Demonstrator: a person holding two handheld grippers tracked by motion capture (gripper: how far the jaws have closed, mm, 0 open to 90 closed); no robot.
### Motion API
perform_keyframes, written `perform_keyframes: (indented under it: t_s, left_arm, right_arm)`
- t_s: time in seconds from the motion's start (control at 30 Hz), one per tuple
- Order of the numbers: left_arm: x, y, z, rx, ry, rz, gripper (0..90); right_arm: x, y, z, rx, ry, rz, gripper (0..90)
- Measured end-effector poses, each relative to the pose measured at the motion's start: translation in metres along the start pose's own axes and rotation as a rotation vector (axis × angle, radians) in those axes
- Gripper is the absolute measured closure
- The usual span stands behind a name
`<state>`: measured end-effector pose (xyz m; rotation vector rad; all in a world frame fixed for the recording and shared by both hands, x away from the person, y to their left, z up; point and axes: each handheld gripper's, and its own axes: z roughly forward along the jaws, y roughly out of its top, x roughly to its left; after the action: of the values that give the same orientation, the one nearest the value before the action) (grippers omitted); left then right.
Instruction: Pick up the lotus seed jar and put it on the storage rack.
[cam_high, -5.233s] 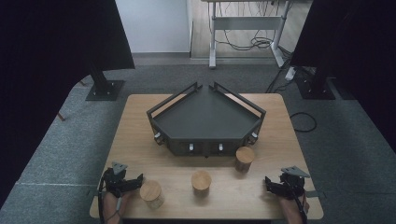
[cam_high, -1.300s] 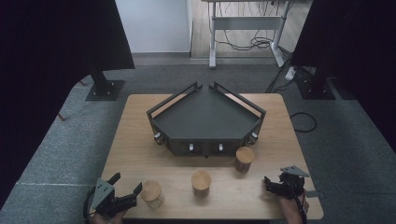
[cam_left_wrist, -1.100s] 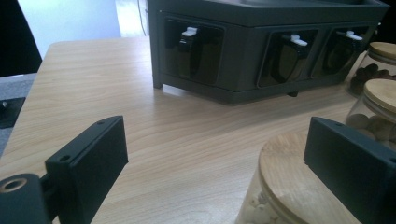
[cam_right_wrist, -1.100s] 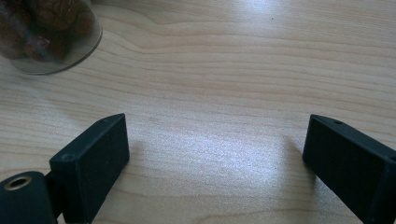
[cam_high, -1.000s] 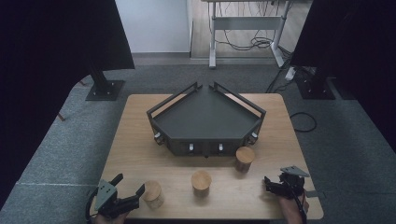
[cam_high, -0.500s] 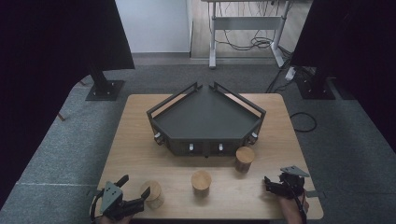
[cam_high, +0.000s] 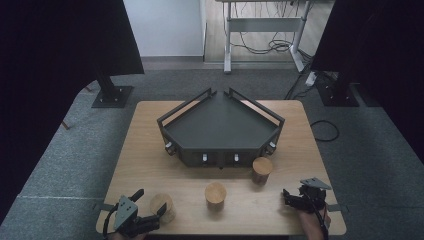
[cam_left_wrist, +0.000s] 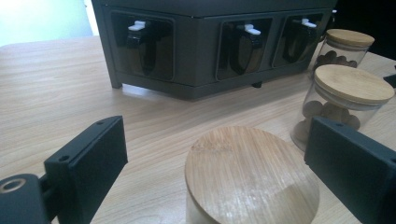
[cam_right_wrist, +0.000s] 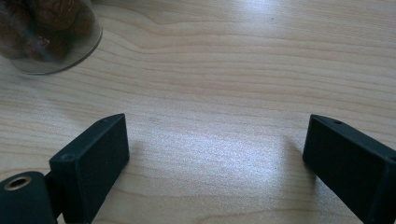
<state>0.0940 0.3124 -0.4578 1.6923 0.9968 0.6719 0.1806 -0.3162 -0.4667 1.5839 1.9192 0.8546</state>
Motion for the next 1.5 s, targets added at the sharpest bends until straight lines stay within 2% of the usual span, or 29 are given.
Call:
perform_keyframes:
  t_s: [0.43,0.77,0.97,1.5]
  left_arm:
    - [-0.008,-0.001,0.005,0.026,-0.022,0.028,5.6]
    - [-0.01,-0.003,0.008,0.044,-0.022,0.026,5.7]
    - [-0.013,-0.004,0.011,0.063,-0.013,0.041,5.9]
    - [-0.011,-0.004,0.018,0.111,-0.015,0.042,6.7]
  right_arm:
    - [0.0,0.0,0.0,0.0,0.001,0.0,6.3]
    - [0.0,0.0,0.0,0.001,0.001,0.0,6.2]
    - [0.0,0.0,0.0,0.001,0.002,-0.001,6.3]
    - [0.0,0.0,0.0,0.001,0.005,-0.005,6.2]
